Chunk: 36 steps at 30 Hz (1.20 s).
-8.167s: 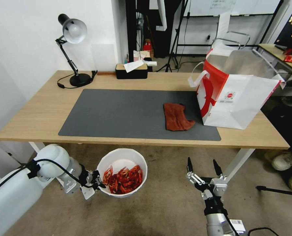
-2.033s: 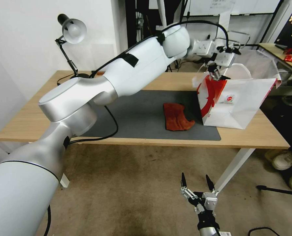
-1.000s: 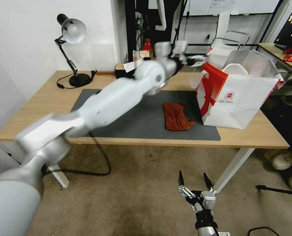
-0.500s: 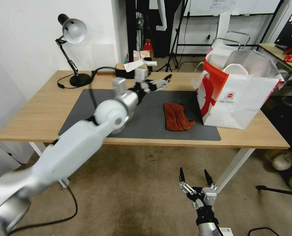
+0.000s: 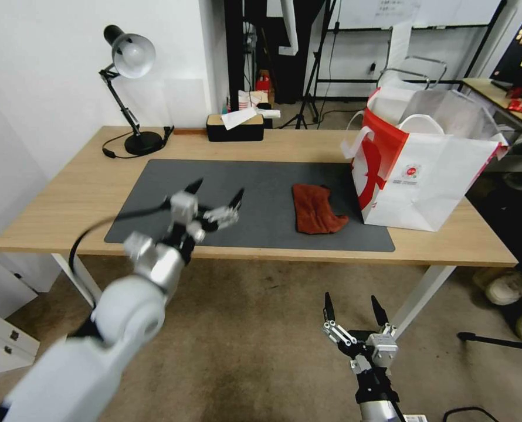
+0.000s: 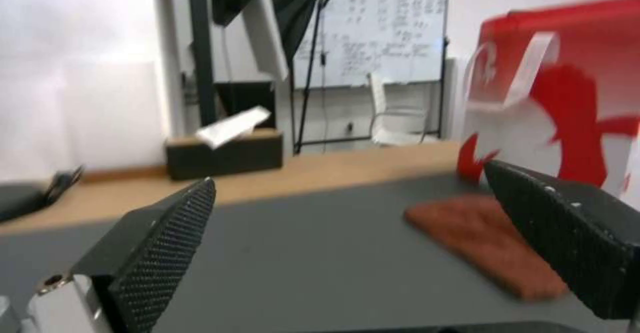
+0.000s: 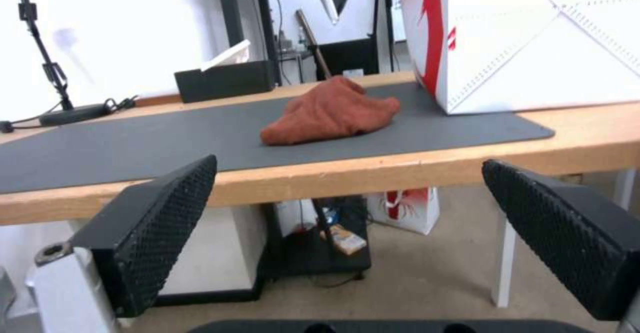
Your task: Sweep shrimp from table into container with towel, then put container into takeout bag.
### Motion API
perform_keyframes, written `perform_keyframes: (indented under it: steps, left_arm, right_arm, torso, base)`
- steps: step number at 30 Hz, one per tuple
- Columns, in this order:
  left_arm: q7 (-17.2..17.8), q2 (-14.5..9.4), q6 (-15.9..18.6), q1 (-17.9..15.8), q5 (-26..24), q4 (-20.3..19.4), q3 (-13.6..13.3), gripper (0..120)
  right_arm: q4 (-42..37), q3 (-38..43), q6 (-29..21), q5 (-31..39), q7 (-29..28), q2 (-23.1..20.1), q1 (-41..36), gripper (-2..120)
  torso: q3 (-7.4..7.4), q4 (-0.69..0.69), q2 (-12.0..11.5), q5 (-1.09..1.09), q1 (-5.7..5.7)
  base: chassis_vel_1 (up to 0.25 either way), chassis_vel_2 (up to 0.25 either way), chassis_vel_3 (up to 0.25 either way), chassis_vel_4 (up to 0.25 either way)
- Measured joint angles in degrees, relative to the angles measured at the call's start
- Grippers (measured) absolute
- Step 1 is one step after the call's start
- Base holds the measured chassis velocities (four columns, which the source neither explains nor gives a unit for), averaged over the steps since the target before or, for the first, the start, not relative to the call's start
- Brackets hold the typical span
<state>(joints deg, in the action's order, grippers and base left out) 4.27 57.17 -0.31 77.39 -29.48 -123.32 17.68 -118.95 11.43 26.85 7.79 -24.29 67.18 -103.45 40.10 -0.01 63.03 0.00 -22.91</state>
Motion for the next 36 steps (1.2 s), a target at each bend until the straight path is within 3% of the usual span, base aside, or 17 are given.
perform_keyframes:
  steps: [1,3,4,6,8,11,12,14,21,29,36]
  left_arm:
    - [0.0,0.0,0.0,0.0,0.0,0.0,0.0,100]
    - [-1.1,1.4,-1.5,5.6,3.7,-0.1,2.2,100]
    - [-1.1,1.4,-1.5,5.6,3.7,-0.1,2.2,100]
    - [-1.7,2.7,-4.5,11.4,7.1,0.4,4.5,100]
    - [-1.9,3.1,-5.7,12.9,7.7,0.8,5.3,100]
    - [-2.1,4.6,-12.3,18.1,8.9,2.9,8.4,100]
    - [-2.1,4.6,-12.3,18.1,8.9,2.9,8.4,100]
    - [-1.8,5.7,-15.8,20.0,9.7,4.6,9.6,100]
    - [-0.4,6.2,-18.9,21.5,8.6,7.6,11.2,100]
    - [-0.7,7.2,-19.2,20.7,8.2,9.3,9.2,100]
    - [-0.8,7.5,-18.8,19.8,7.6,9.6,9.1,100]
  right_arm:
    - [0.0,0.0,0.0,0.0,0.0,0.0,0.0,100]
    - [0.0,0.7,-0.1,0.0,0.3,-0.5,0.1,100]
    - [0.0,0.7,-0.1,0.0,0.3,-0.5,0.1,100]
    - [-0.2,1.2,-0.8,1.0,1.1,-1.3,0.2,100]
    - [-0.3,1.5,-1.1,1.3,1.3,-1.5,0.1,100]
    - [-0.9,2.8,-1.9,2.6,1.4,-2.5,0.4,100]
    - [-0.9,2.8,-1.9,2.6,1.4,-2.5,0.4,100]
    - [-1.2,3.4,-2.3,3.1,1.1,-3.1,0.9,100]
    - [-1.8,4.0,-4.4,5.6,0.7,-4.2,2.1,100]
    - [-1.6,3.7,-5.2,6.3,1.7,-4.0,3.0,100]
    - [-1.6,3.9,-5.1,6.7,3.1,-4.0,3.1,100]
  torso:
    - [0.00,0.00,0.0,0.00,0.00]
    - [0.00,0.00,0.0,0.01,0.00]
    - [0.00,0.00,0.0,0.01,0.00]
    - [0.00,0.02,0.0,0.01,0.00]
    - [0.00,0.02,0.0,0.00,0.00]
    - [0.00,0.01,0.0,0.01,0.00]
    - [0.00,0.01,0.0,0.01,0.00]
    - [0.00,0.01,0.0,0.00,0.00]
    - [0.01,0.01,0.0,0.00,-0.01]
    - [0.01,0.01,0.0,-0.01,-0.01]
    - [0.01,0.01,0.0,0.00,-0.01]
  base:
    - [0.000,0.000,0.000,0.000]
    - [0.000,0.000,0.000,0.000]
    - [0.000,0.000,0.000,0.000]
    - [0.000,0.000,0.000,0.000]
    - [0.000,0.000,0.000,0.000]
    - [0.000,0.000,0.000,0.000]
    - [0.000,0.000,0.000,0.000]
    - [0.000,0.000,0.000,0.000]
    - [0.000,0.000,0.000,0.000]
    - [0.000,0.000,0.000,0.000]
    - [0.000,0.000,0.000,0.000]
